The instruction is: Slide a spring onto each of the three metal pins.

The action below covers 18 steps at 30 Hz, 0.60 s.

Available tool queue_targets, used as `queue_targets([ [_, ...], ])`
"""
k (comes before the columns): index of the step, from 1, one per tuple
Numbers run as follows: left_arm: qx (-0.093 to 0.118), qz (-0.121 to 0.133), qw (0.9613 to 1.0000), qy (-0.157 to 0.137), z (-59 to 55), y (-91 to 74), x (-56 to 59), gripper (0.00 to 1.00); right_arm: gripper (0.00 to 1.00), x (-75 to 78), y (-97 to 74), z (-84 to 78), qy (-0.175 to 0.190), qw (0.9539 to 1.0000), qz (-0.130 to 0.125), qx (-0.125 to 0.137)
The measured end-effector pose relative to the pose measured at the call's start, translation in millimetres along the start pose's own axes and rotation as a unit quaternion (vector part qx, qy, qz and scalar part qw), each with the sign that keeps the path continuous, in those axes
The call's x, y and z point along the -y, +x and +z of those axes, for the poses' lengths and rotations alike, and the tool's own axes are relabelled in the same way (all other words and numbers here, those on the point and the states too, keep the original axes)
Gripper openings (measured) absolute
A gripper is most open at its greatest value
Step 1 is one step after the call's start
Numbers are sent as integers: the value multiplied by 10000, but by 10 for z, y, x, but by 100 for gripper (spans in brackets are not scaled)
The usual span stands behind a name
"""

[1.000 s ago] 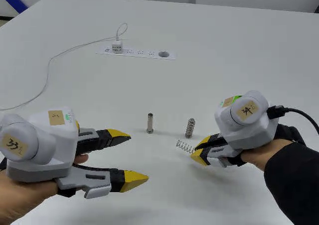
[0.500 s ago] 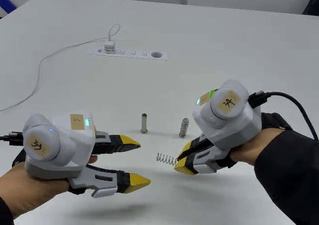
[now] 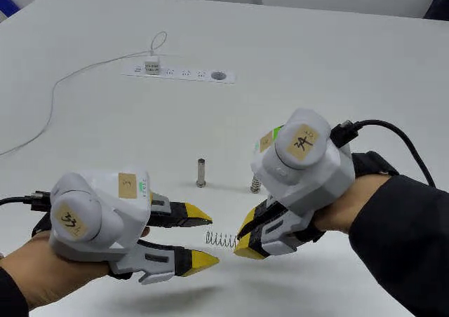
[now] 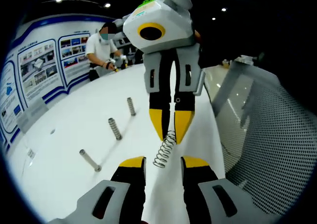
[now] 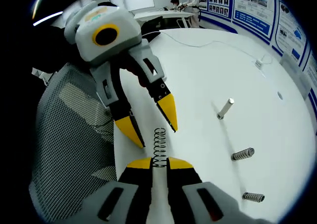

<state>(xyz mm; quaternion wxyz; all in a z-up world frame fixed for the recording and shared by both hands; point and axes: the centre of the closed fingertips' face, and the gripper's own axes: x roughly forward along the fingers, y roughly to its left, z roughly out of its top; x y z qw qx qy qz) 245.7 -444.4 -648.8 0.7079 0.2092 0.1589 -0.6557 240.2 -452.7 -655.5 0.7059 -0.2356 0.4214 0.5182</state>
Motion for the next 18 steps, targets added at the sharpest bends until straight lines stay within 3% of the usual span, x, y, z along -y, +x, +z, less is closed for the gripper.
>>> queue_targets([
  [10,-75,-12,9997,222,-15,25,33,13,12,-100,-91,90,-5,9999,125,-4],
  [18,-44,7,9999,167,0,22,32,12,12,-103,-211,320,-61,9993,29,363],
])
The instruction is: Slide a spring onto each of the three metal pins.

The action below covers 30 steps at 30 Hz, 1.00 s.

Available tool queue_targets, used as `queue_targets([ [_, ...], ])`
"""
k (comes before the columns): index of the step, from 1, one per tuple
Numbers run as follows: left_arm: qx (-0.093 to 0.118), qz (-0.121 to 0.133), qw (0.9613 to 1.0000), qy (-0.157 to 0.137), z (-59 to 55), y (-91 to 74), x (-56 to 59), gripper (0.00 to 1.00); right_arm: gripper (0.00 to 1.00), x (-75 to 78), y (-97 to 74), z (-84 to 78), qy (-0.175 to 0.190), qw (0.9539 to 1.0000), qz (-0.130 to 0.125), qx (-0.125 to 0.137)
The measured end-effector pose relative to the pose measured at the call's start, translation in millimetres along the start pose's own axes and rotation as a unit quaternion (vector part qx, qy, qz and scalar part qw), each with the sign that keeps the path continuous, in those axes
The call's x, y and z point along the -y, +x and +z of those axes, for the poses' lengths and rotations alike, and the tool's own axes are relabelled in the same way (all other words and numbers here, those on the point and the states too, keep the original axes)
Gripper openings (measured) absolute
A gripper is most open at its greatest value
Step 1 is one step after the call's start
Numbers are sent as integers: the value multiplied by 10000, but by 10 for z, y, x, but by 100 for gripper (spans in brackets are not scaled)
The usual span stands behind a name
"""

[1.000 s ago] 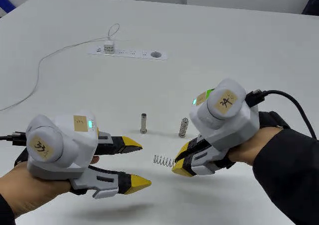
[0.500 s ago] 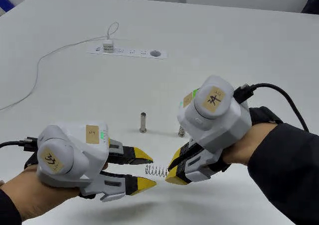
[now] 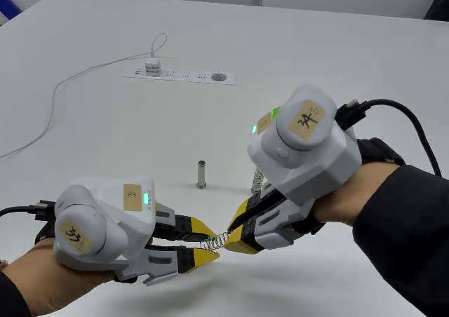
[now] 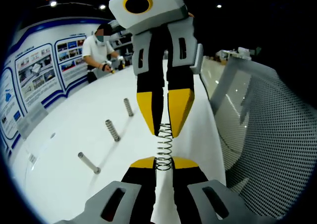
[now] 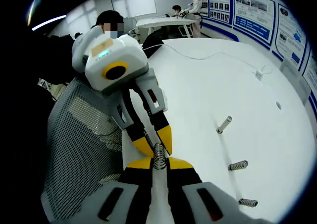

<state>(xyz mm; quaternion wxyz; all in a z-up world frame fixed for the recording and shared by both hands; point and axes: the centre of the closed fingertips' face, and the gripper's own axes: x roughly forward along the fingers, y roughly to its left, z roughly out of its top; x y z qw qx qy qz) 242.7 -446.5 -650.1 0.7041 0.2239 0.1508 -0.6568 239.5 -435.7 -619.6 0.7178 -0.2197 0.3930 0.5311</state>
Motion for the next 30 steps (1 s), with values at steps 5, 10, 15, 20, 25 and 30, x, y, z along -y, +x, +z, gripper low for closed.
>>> queue_targets([
  [5,41,8,10000,-51,24,-2,4,12,12,-11,-10,123,-70,9997,-48,211],
  [10,109,5,9998,-151,51,-9,12,12,12,-18,-9,222,-165,9991,-96,390],
  [15,187,-1,9994,-283,80,-11,12,12,12,-34,2,285,-248,9983,-118,508],
  [20,286,25,9985,-461,89,-31,-15,11,13,-37,-4,304,-305,9975,-106,626],
  [25,319,56,9978,-571,76,-41,-35,11,16,-15,-18,295,-278,9972,-133,679],
  [30,348,64,9973,-651,82,-46,-41,11,15,-22,3,273,-329,9973,-150,636],
])
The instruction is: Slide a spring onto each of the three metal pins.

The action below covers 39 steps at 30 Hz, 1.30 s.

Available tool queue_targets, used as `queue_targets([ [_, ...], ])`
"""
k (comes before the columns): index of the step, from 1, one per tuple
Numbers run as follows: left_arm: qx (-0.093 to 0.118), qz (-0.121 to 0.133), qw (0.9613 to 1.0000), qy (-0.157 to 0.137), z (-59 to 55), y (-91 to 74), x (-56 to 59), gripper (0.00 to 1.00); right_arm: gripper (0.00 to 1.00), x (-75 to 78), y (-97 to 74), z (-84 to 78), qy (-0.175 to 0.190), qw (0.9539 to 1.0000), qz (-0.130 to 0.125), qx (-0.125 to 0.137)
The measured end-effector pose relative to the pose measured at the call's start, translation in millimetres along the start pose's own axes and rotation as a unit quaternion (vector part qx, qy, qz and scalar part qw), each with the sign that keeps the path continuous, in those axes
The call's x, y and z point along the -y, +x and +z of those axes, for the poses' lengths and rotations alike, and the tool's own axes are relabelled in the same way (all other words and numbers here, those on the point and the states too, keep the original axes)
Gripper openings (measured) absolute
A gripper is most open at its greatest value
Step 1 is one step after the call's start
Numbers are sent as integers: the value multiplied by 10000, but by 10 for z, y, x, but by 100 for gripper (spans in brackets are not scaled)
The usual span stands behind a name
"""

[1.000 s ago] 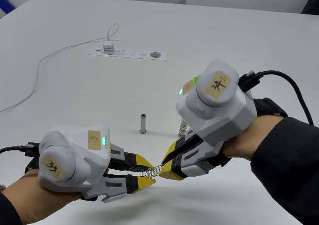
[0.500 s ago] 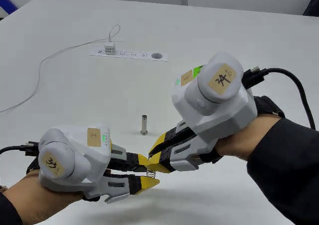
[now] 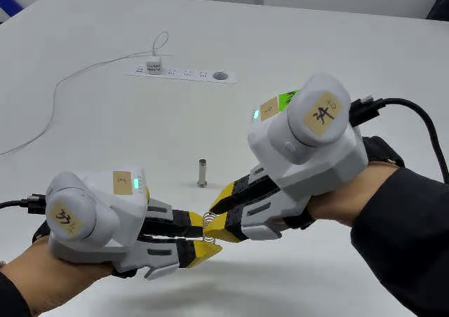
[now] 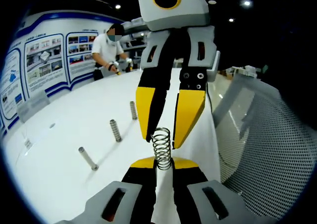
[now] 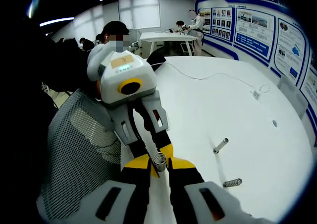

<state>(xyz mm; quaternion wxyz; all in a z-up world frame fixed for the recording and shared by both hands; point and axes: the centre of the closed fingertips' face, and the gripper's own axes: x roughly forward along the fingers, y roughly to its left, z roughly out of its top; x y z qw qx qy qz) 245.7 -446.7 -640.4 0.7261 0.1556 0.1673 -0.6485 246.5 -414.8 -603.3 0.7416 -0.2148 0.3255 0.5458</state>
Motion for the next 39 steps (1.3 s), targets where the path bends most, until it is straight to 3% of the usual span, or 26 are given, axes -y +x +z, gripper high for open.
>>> queue_targets([
  [13,71,47,10000,-36,30,-15,-20,13,12,41,13,44,-99,9999,-90,54],
  [24,18,359,9988,-332,-32,-115,-149,36,12,136,-41,59,-25,9997,-230,86],
  [39,266,1000,9920,-721,7,-407,-319,58,12,353,-123,99,180,9978,-593,251],
])
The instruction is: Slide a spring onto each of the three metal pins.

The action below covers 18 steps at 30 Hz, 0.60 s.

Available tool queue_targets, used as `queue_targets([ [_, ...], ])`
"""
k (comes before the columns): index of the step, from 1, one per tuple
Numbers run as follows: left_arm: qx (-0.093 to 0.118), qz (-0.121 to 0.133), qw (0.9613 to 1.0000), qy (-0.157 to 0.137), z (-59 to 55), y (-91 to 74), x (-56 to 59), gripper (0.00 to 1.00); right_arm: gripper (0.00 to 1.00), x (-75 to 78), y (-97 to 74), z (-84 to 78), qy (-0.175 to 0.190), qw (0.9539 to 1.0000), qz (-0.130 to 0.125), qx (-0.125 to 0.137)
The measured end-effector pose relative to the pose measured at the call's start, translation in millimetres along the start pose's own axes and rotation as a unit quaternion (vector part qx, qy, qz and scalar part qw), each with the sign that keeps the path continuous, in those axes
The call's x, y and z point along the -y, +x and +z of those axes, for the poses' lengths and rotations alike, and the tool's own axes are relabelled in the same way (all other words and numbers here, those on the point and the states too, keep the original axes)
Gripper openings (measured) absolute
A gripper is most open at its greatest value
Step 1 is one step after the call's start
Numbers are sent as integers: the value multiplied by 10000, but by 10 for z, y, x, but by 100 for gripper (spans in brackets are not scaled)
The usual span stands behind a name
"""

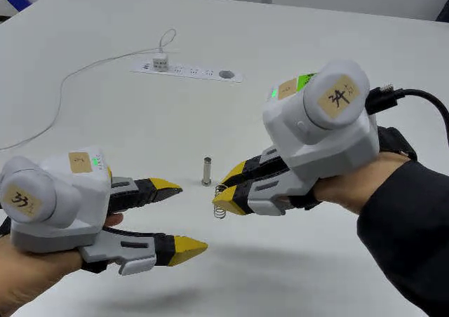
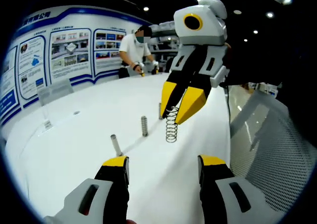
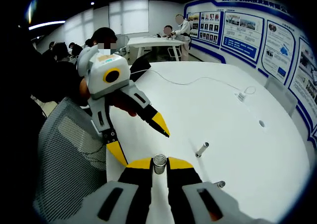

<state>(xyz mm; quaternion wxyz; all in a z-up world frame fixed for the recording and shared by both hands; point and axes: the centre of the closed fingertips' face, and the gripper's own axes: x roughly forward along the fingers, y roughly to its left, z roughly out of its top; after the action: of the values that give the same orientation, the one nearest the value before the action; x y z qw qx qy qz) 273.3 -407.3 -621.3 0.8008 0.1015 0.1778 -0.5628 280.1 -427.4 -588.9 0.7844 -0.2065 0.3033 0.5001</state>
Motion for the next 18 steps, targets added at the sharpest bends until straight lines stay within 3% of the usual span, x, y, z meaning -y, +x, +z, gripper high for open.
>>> queue_targets([
  [12,174,358,9989,-260,13,-181,-52,66,12,399,-40,159,226,9976,-557,355],
  [18,221,417,9985,-293,30,-195,-49,68,12,699,-11,281,420,9924,-959,641],
])
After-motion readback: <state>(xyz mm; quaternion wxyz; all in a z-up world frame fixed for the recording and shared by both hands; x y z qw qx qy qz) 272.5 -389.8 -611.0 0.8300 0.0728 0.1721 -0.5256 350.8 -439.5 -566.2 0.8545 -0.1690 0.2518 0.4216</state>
